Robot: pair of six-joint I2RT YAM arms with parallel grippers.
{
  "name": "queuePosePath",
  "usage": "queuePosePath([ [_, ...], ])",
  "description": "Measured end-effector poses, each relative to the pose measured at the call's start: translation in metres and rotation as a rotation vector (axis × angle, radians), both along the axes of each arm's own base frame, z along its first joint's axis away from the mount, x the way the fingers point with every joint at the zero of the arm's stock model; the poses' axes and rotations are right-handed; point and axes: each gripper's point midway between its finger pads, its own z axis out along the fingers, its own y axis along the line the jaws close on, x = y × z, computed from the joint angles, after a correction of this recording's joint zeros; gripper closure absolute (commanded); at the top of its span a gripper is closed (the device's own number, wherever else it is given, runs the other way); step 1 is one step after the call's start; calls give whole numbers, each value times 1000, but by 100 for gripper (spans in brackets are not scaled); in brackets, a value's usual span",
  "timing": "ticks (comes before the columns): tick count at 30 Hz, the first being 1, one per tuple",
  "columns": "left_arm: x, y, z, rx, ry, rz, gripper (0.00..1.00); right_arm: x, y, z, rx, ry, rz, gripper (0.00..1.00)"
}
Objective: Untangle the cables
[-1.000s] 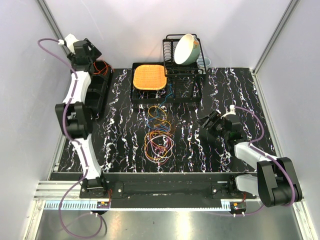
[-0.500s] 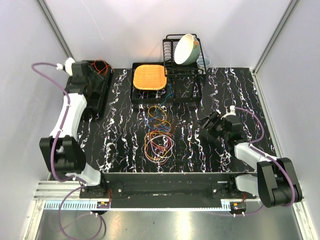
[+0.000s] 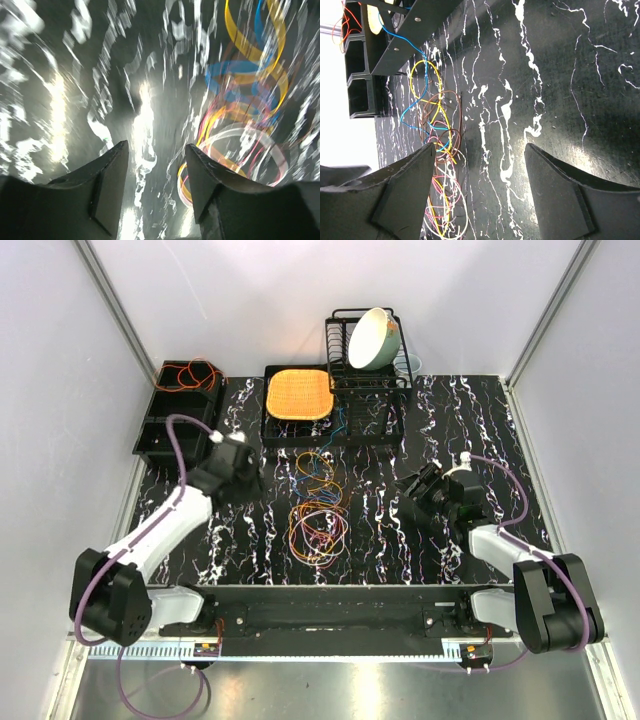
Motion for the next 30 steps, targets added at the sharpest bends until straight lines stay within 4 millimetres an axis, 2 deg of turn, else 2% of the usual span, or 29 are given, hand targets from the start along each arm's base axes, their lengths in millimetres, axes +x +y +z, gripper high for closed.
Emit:
queuePosePath([
  [3, -31, -22, -30, 27, 81, -108, 49, 0, 0, -3, 3, 13, -3, 22],
  [5, -44, -33, -43, 44, 118, -163, 50, -1, 0, -5, 3, 22, -4, 23],
  [10, -54, -61, -70, 63, 179, -274, 53, -3, 1, -21, 3, 78, 2, 25],
  [14, -54, -73, -87, 68, 214, -319, 59, -6, 4, -33, 5, 129, 19, 24],
  [18, -45, -81, -97, 98, 241, -345, 100, -3, 5, -30, 7, 124, 22, 24],
  [20, -38, -86, -98, 110, 237, -353, 100, -1, 6, -27, 10, 118, 25, 24],
  [23, -27, -92, -87, 115, 213, -365, 100, 0, 6, -27, 11, 116, 27, 24],
  [25, -16, -98, -69, 116, 183, -367, 100, -1, 7, -27, 14, 120, 33, 23],
  [27, 0, -107, -39, 114, 135, -374, 100, -1, 8, -27, 15, 120, 36, 23],
  [29, 19, -119, 9, 94, 58, -385, 100, -1, 8, -27, 17, 121, 39, 23],
  [30, 31, -128, 41, 68, -12, -394, 100, -2, 9, -27, 18, 121, 41, 23],
])
